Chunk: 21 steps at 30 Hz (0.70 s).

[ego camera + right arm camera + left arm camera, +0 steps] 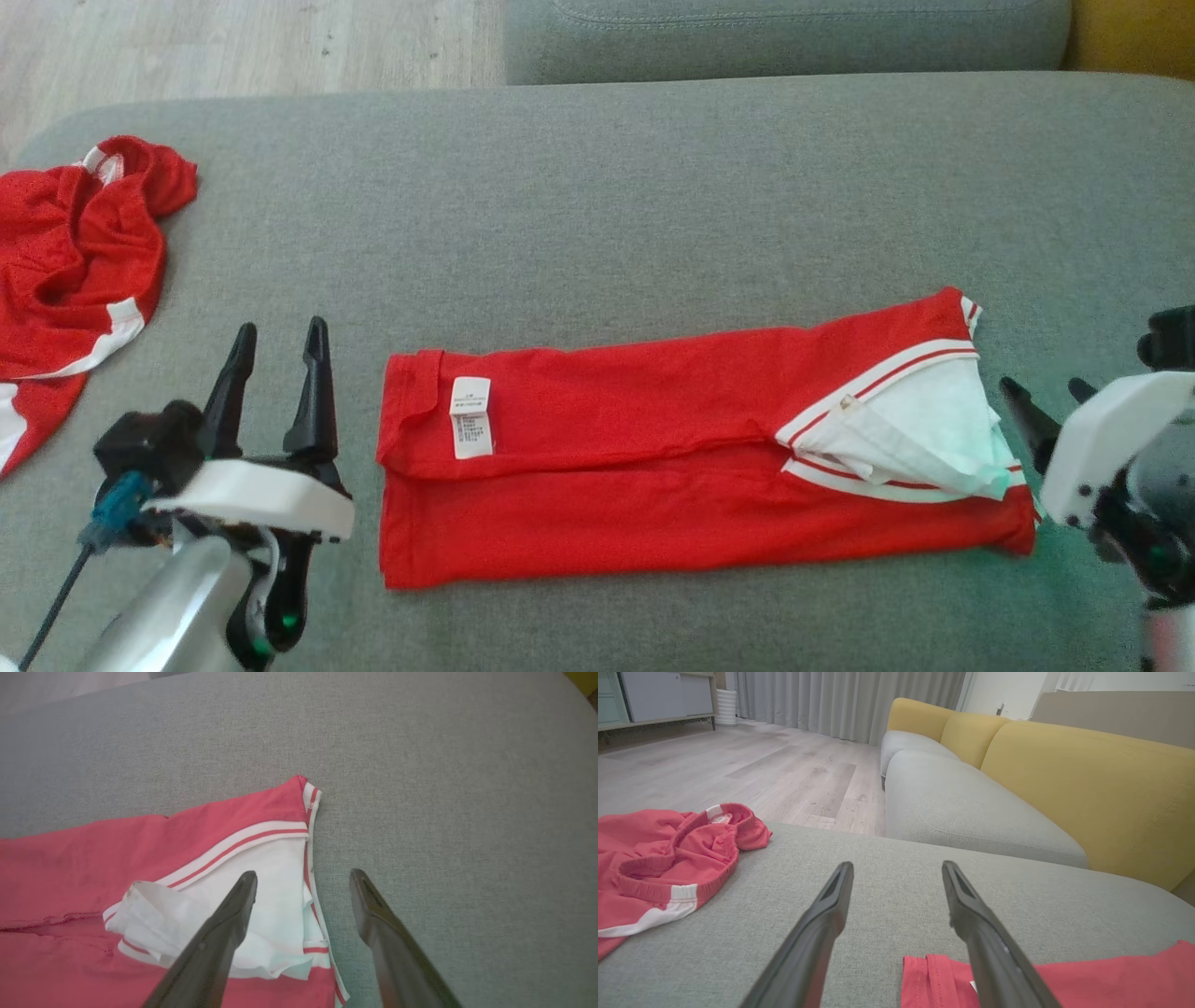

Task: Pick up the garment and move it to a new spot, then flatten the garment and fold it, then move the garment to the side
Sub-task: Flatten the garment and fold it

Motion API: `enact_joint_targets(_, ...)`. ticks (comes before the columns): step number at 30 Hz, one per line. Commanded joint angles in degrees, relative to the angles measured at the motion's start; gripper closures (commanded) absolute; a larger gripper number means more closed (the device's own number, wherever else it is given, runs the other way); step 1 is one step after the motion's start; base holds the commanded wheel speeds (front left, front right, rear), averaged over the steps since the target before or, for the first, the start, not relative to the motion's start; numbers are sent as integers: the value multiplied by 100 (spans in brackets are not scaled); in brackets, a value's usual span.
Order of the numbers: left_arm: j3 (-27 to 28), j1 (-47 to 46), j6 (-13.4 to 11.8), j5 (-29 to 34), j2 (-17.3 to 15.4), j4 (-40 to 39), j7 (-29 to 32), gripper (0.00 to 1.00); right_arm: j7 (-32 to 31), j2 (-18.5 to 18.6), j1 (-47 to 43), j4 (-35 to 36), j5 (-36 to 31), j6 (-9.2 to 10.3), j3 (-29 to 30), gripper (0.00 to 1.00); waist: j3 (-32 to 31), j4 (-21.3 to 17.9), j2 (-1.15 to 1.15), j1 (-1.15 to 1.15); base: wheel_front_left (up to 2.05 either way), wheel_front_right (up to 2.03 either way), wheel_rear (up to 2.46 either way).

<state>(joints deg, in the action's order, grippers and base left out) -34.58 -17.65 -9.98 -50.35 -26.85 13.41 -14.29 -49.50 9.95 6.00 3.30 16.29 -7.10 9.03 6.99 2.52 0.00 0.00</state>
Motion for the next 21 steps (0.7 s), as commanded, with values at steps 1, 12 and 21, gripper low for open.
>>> enact_joint_targets(1,336,-103,42,121,-109,-141,-68,0,121,3,330,59,-79,-39,-42,0,-6,2,0,0,0,0,0)
enact_joint_targets(12,903,61,392,778,266,147,-70,0,800,-439,1018,-2011,-728,-39,103,0,44,146,0,0,0,0,0)
enact_joint_targets(21,1067,86,573,953,445,323,-71,0,609,-428,1159,-2785,-611,-39,-405,82,80,203,0,0,0,0,0)
